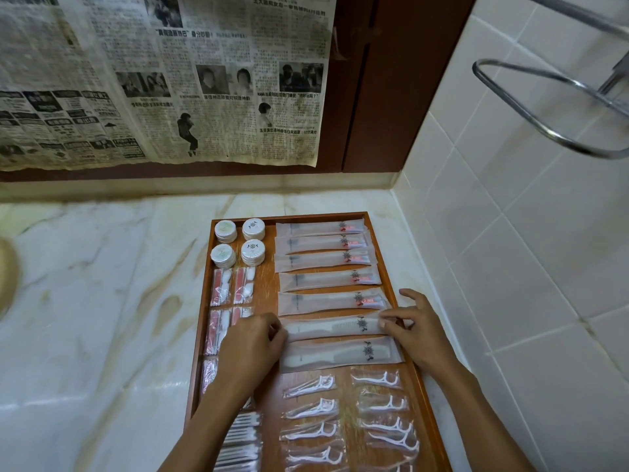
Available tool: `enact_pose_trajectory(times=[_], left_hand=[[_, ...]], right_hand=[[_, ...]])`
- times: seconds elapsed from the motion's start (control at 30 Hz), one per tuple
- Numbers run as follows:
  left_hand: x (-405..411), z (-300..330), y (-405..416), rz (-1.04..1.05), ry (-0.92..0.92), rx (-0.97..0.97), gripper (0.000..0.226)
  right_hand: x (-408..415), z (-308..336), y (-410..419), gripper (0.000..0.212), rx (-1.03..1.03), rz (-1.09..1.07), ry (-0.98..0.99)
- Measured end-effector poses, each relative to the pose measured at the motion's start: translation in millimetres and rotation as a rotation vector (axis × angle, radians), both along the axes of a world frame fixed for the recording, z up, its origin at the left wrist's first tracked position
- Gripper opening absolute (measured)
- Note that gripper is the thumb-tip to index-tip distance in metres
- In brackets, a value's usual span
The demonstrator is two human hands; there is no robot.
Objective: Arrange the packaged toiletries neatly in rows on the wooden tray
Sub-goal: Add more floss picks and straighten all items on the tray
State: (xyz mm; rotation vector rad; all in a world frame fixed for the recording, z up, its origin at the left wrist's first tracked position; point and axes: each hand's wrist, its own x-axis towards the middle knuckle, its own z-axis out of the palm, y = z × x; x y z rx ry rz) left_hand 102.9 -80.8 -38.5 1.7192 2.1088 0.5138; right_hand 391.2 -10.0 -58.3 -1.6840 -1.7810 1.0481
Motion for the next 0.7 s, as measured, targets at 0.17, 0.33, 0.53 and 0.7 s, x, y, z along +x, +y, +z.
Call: enact_pose_trajectory(times=[0.17,0.33,0.53,0.7], left_hand=[[5,-1,-17,-0.031,-0.019,-0.008,0.013],[9,-2,-23,-0.072,0.040,-0.028,0.016],[12,0,-24,-0.093,0.085,-0.008,0.015],[13,-1,-25,-0.101,0.109,0.006,0.015]], right_hand=[[13,-1,-14,0.019,-0.060,0.098,-0.011],[11,-5,-18,0.016,-0.030,0.114,-0.079],[12,-10,-19,0.014,-0.007,0.107,-0.109],[11,-11,-22,0.013,0.003,0.089,-0.113]])
